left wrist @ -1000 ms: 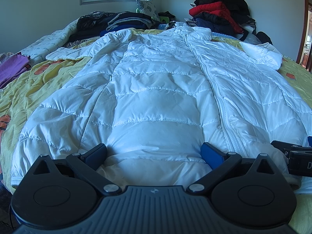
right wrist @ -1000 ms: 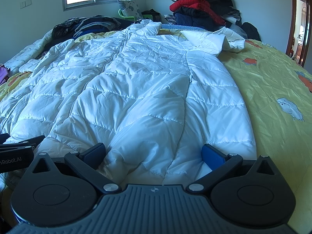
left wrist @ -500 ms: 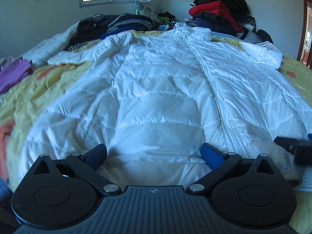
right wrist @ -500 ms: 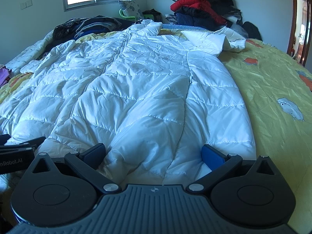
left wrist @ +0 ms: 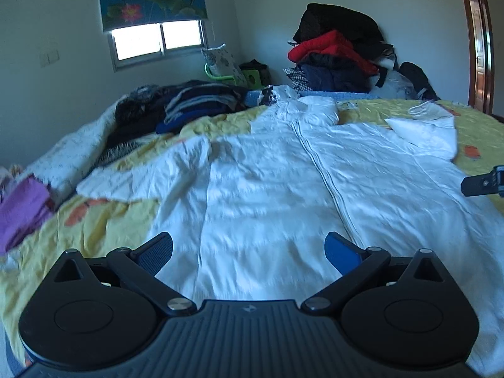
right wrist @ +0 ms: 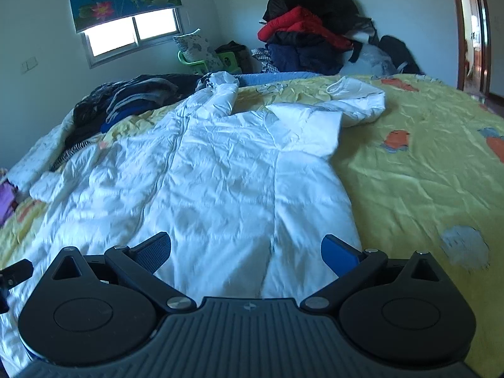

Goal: Fold small clothes

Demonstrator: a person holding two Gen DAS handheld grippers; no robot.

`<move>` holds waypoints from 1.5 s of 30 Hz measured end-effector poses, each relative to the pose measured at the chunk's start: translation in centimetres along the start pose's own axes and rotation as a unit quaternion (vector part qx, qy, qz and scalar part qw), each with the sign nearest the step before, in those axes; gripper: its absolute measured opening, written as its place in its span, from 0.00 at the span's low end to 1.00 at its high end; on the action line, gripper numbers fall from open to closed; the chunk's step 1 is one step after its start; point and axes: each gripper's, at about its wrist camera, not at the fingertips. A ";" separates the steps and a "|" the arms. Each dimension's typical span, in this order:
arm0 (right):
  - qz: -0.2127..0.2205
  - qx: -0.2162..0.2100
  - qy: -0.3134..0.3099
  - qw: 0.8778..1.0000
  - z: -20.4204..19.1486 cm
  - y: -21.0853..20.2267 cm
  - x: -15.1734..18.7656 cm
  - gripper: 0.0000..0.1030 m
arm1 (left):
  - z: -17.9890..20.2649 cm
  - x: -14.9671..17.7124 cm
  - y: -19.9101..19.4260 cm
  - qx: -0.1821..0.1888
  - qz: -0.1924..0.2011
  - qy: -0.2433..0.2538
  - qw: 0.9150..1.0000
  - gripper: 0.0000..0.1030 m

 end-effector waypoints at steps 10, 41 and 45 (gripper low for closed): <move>-0.005 -0.087 0.030 0.996 1.0 7.1 -7.3 1.00 | -1.7 -6.5 11.0 -0.004 0.006 -0.125 0.992 1.00; -0.110 -0.163 0.231 0.953 2.3 50.3 -28.3 0.61 | -2.5 -4.7 25.5 0.087 -0.034 -0.250 0.964 1.00; -0.098 -0.160 0.166 0.968 0.2 50.2 -28.3 0.13 | -2.5 -4.7 25.5 0.088 -0.034 -0.249 0.964 1.00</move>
Point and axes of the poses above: each gripper's, at about its wrist camera, not at the fingertips, and y roughly the way its jaws point, z to its right, x to its underside, and after that the axes turned 1 degree about x, right-handed
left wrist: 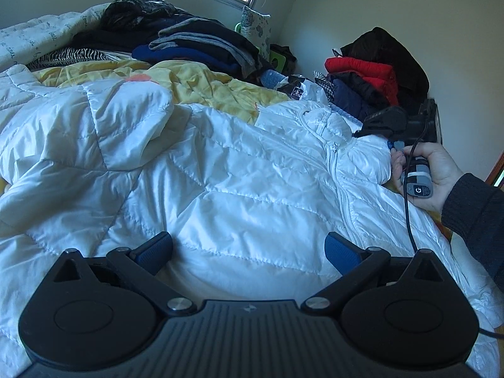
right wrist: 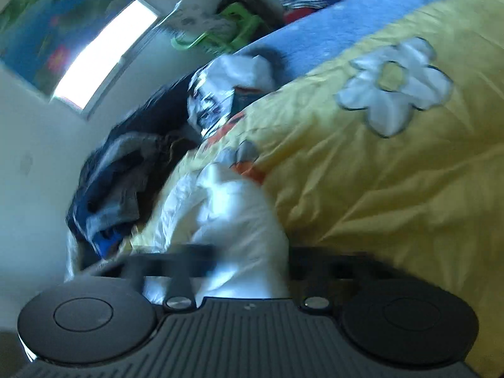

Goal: Fold small clothes

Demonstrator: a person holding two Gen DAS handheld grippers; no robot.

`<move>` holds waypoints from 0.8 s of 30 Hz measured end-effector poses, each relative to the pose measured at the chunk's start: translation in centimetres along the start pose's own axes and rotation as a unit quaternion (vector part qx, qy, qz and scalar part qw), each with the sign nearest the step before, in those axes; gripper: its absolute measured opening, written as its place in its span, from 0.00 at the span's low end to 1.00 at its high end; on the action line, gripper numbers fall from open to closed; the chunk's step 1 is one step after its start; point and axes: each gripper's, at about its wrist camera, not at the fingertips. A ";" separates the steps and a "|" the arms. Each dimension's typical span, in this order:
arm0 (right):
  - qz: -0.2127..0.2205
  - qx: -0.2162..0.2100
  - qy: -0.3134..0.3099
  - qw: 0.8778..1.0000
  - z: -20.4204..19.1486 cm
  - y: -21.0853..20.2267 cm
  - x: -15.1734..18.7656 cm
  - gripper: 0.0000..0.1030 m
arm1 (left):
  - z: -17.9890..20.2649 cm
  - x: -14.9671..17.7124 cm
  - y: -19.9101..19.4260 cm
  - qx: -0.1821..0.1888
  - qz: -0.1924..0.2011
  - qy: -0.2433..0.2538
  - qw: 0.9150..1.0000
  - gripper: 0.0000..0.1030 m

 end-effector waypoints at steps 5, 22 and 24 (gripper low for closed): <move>0.057 -0.027 -0.122 0.991 -5.9 -4.5 0.4 0.14 | 0.0 0.0 0.0 0.000 0.000 0.000 1.000 1.00; 0.013 0.003 -0.371 0.928 -7.5 -22.5 22.7 0.76 | 0.0 -0.1 0.0 0.002 -0.001 -0.001 1.000 1.00; 0.013 -0.002 -0.356 0.934 -6.7 -23.0 23.6 0.77 | -0.1 -0.1 0.0 0.003 0.000 -0.003 1.000 1.00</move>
Point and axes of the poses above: each gripper's, at about its wrist camera, not at the fingertips, and y roughly the way its jaws point, z to its right, x to its underside, and after that the axes turned 1 degree about x, right-handed
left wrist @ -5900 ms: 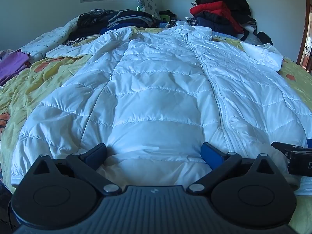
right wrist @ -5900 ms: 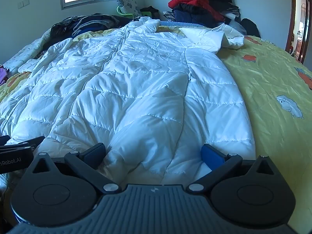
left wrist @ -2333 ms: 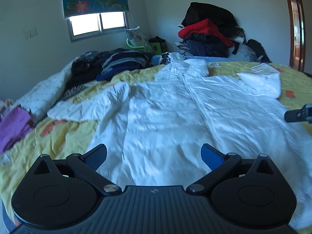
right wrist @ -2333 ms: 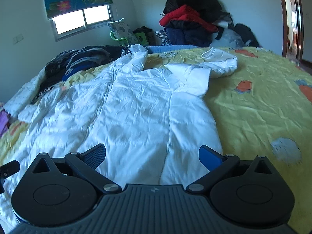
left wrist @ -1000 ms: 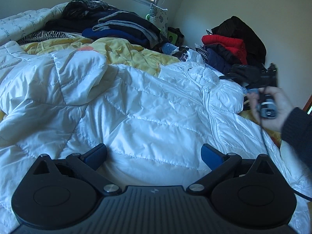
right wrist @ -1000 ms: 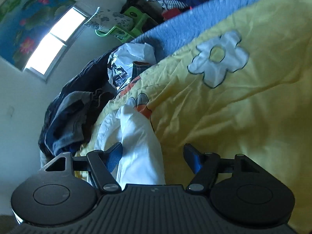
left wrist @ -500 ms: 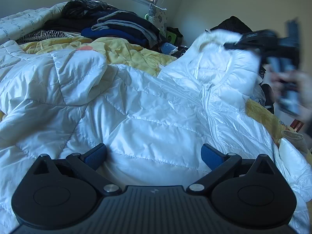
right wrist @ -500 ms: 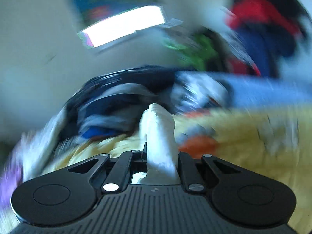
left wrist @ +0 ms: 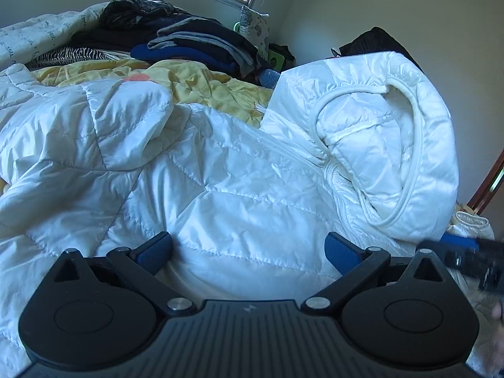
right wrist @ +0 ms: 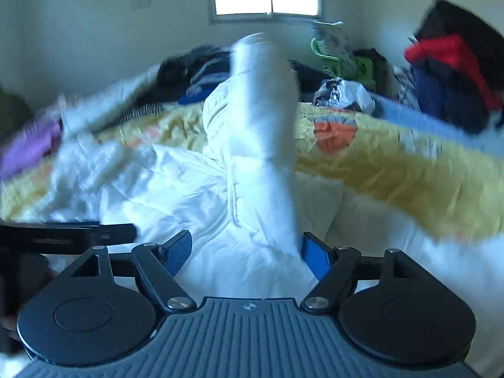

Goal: Fold small clothes

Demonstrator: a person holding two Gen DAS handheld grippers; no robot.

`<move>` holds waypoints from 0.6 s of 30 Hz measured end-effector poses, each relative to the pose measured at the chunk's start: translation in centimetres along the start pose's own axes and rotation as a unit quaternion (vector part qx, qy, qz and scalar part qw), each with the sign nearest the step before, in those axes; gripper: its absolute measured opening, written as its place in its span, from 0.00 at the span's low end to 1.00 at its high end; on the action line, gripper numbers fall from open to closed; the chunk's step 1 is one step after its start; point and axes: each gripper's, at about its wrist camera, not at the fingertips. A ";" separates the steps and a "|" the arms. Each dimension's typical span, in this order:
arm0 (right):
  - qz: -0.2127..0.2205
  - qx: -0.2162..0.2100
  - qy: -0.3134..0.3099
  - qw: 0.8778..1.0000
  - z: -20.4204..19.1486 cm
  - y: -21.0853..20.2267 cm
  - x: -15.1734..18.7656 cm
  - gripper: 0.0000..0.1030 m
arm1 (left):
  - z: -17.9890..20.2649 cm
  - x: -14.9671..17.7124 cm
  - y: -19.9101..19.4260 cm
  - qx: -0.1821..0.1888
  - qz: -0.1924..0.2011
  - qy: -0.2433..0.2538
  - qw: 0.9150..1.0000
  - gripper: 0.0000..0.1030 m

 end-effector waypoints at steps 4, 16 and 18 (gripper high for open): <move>0.009 -0.013 0.011 1.000 0.2 -0.2 -0.6 0.77 | -0.2 0.0 -0.1 0.004 0.002 -0.006 1.000 1.00; -0.085 -0.125 0.225 0.963 2.7 6.2 -3.8 0.93 | -0.6 0.0 -0.3 0.012 0.005 -0.016 1.000 1.00; -0.121 -0.092 0.195 0.969 2.1 6.7 -2.4 0.84 | -0.5 0.0 -0.3 0.013 0.005 -0.015 1.000 1.00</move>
Point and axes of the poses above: each gripper's, at about its wrist camera, not at the fingertips, and y roughly the way its jaws point, z to its right, x to its underside, and after that the axes turned 1 degree about x, right-handed
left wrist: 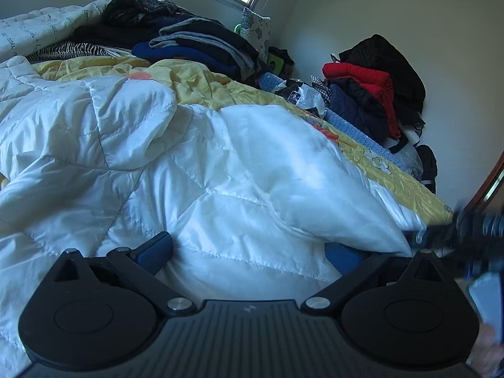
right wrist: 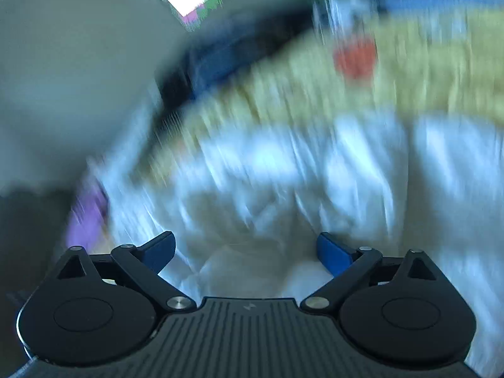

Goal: Fold small clothes

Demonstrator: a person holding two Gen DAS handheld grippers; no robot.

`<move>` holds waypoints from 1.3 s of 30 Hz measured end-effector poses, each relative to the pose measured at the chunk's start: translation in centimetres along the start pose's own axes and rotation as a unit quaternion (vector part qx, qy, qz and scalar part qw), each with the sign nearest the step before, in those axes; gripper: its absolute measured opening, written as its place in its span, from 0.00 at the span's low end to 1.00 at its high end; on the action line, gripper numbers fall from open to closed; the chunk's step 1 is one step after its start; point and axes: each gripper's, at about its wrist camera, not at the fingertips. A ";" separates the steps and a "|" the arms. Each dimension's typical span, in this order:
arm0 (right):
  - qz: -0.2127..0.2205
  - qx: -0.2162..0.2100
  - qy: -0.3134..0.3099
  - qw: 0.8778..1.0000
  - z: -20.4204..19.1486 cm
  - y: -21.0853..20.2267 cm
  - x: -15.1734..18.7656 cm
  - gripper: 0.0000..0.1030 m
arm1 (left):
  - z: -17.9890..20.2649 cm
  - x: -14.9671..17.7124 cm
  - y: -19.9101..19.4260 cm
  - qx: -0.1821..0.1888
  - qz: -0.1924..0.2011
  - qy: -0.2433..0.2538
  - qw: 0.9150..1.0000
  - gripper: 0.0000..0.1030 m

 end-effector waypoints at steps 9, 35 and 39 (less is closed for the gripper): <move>0.181 -0.038 0.138 0.973 6.4 -5.6 6.7 0.98 | -0.8 -0.1 -0.4 0.034 0.007 -0.020 0.999 1.00; 0.203 -0.043 0.090 0.974 6.2 -4.6 7.7 1.00 | 3.9 -1.8 -1.3 0.074 -0.056 -0.112 0.989 1.00; 0.202 -0.043 0.089 0.974 6.1 -4.5 7.7 1.00 | 3.7 -2.2 -0.3 0.008 -0.036 -0.118 0.992 0.96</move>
Point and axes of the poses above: each gripper's, at about its wrist camera, not at the fingertips, and y roughly the way its jaws point, z to its right, x to its underside, and after that the axes turned 1 degree about x, right-handed
